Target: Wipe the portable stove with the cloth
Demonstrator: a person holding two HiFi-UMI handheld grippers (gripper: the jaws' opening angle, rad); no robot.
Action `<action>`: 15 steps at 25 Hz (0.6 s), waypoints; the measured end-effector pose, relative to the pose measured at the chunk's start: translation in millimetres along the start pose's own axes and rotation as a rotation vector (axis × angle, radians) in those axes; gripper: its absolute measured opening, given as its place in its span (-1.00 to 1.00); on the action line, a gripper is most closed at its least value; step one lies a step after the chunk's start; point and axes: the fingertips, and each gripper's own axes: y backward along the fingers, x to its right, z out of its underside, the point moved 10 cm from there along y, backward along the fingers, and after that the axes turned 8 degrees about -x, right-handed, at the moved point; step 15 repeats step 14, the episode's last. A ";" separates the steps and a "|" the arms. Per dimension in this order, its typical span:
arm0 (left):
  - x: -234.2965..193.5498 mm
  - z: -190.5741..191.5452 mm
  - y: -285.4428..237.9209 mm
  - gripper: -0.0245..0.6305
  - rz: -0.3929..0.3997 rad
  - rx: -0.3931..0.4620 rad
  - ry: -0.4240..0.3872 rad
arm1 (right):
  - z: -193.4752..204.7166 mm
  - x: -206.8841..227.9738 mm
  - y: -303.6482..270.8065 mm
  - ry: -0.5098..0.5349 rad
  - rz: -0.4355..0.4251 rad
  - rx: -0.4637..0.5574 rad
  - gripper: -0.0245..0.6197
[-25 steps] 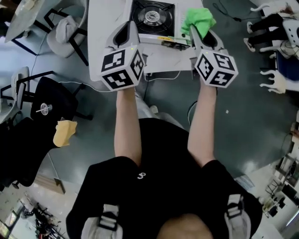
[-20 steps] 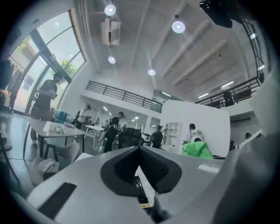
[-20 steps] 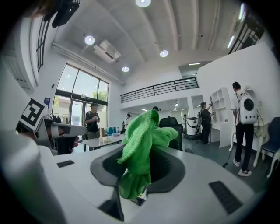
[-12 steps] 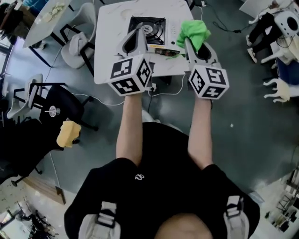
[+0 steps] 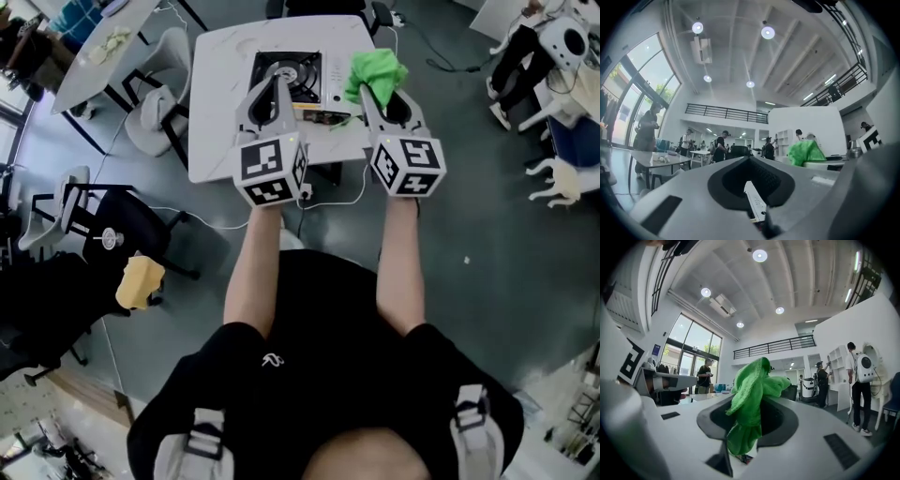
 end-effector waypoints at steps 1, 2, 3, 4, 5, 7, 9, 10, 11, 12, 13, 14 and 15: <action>0.5 -0.5 -0.9 -0.94 0.003 -0.002 -0.003 | -2.1 0.3 0.1 0.000 -0.008 0.014 -0.60; 1.2 -1.2 -1.8 -0.94 0.008 -0.003 -0.007 | -3.8 0.4 -0.1 0.005 -0.016 0.024 -0.60; 1.9 -2.0 -2.5 -0.94 0.012 -0.004 -0.011 | -5.0 0.3 -0.3 0.011 -0.021 0.030 -0.60; 2.4 -2.8 -2.9 -0.94 0.015 -0.004 -0.013 | -6.2 0.3 -0.4 0.018 -0.022 0.033 -0.60; 2.7 -3.7 -3.1 -0.94 0.015 -0.005 -0.015 | -7.5 0.4 -0.2 0.023 -0.023 0.036 -0.60; 2.4 -4.9 -3.4 -0.94 0.015 -0.003 -0.015 | -10.4 1.4 0.5 0.031 -0.022 0.046 -0.60; 0.4 -4.8 -4.0 -0.94 0.013 -0.003 -0.014 | -12.7 2.1 -0.3 0.038 -0.023 0.053 -0.60; -0.7 -4.9 -4.5 -0.94 0.012 0.001 -0.013 | -13.2 2.4 -1.3 0.040 -0.023 0.054 -0.60; -1.7 -4.6 -5.1 -0.94 0.011 0.004 -0.013 | -13.2 2.6 -2.2 0.042 -0.023 0.053 -0.60; -2.9 -3.6 -5.6 -0.94 0.010 0.003 -0.012 | -12.8 2.6 -2.9 0.045 -0.024 0.051 -0.60; -4.2 -2.0 -6.2 -0.94 0.007 0.000 -0.011 | -12.3 2.5 -3.6 0.048 -0.024 0.048 -0.60; -5.6 -0.4 -6.7 -0.94 0.005 -0.004 -0.010 | -11.7 2.3 -4.2 0.051 -0.025 0.046 -0.60; -5.6 -0.4 -6.7 -0.94 0.005 -0.004 -0.010 | -11.7 2.3 -4.2 0.051 -0.025 0.046 -0.60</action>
